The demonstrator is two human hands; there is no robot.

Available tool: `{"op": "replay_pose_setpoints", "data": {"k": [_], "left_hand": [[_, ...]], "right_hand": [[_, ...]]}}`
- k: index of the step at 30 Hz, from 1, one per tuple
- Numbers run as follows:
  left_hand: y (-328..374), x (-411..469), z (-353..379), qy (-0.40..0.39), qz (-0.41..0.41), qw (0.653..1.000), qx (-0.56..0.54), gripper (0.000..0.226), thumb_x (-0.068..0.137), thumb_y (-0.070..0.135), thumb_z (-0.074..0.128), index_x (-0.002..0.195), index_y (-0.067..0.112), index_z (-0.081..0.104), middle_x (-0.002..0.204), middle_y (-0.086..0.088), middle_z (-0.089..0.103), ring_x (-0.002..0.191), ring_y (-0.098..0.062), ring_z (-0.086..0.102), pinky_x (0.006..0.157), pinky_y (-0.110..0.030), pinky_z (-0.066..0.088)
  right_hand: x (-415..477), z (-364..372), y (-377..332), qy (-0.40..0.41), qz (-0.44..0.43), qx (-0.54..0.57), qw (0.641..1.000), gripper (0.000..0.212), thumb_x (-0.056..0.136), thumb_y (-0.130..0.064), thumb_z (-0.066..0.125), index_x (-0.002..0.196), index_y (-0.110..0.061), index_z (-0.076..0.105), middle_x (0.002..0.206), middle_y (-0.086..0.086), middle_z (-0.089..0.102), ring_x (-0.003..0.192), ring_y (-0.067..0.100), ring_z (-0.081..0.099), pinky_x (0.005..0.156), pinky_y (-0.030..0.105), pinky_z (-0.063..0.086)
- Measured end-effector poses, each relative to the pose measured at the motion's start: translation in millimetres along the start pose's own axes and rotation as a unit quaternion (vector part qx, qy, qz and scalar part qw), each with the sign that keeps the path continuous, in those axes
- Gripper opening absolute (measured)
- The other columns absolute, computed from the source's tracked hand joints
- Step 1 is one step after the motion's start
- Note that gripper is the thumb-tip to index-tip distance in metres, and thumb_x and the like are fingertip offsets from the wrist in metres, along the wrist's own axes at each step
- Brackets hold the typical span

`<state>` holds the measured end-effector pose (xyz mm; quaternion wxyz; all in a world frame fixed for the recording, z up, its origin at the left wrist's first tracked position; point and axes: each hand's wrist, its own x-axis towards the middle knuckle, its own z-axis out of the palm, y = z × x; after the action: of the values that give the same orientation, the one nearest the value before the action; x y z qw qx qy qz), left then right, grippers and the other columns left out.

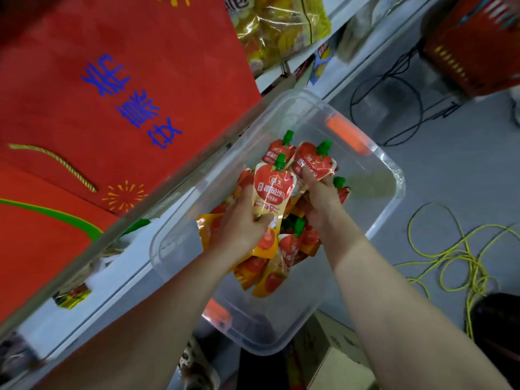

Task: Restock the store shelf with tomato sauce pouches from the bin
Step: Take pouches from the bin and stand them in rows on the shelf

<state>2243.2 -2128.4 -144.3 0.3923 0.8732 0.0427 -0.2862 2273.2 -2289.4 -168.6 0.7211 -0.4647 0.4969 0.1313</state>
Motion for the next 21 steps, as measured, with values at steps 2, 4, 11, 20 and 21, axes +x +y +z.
{"op": "replay_pose_setpoints", "data": {"k": [2, 4, 11, 20, 21], "left_hand": [[0, -15, -6, -0.001, 0.004, 0.998, -0.057, 0.056, 0.086, 0.027, 0.067, 0.133, 0.026, 0.037, 0.128, 0.001, 0.059, 0.115, -0.019, 0.058, 0.095, -0.041, 0.05], [4, -34, -15, -0.002, 0.0, 0.993, -0.117, 0.047, 0.088, 0.022, 0.067, 0.128, 0.021, 0.043, 0.122, 0.0, 0.062, 0.111, -0.019, 0.06, 0.095, -0.042, 0.051], [16, -116, -78, 0.066, -0.031, 0.959, -0.275, 0.022, 0.093, 0.028, 0.062, 0.113, 0.026, 0.056, 0.114, 0.003, 0.068, 0.105, -0.014, 0.066, 0.093, -0.04, 0.053], [2, -266, -170, 0.169, -0.025, 0.909, -0.382, 0.021, 0.09, 0.01, 0.064, 0.111, 0.012, 0.064, 0.105, -0.011, 0.072, 0.096, -0.025, 0.068, 0.09, -0.043, 0.055], [-3, -284, -181, 0.183, -0.017, 0.902, -0.39, 0.02, 0.09, 0.008, 0.064, 0.11, 0.011, 0.064, 0.103, -0.011, 0.072, 0.093, -0.024, 0.068, 0.088, -0.041, 0.055]], "right_hand": [[-13, -3, 1, -0.011, -0.048, -0.02, 0.999, 0.028, 0.094, -0.025, 0.065, 0.121, -0.026, 0.06, 0.112, 0.005, 0.073, 0.1, 0.027, 0.071, 0.091, 0.052, 0.056], [-32, -7, -3, -0.02, -0.095, -0.03, 0.995, 0.026, 0.096, -0.026, 0.063, 0.121, -0.028, 0.059, 0.116, 0.005, 0.072, 0.105, 0.027, 0.07, 0.093, 0.05, 0.055], [-130, 1, -33, -0.063, -0.19, -0.086, 0.976, 0.024, 0.091, -0.032, 0.068, 0.112, -0.022, 0.062, 0.102, 0.0, 0.074, 0.092, 0.021, 0.073, 0.084, 0.042, 0.059], [-296, 56, 3, -0.18, -0.274, -0.207, 0.922, 0.002, 0.089, -0.023, 0.071, 0.089, -0.023, 0.072, 0.09, -0.003, 0.076, 0.087, 0.015, 0.07, 0.084, 0.039, 0.056], [-313, 63, 8, -0.197, -0.277, -0.212, 0.916, 0.002, 0.089, -0.021, 0.071, 0.089, -0.022, 0.072, 0.091, -0.002, 0.076, 0.087, 0.016, 0.07, 0.084, 0.04, 0.056]]}}
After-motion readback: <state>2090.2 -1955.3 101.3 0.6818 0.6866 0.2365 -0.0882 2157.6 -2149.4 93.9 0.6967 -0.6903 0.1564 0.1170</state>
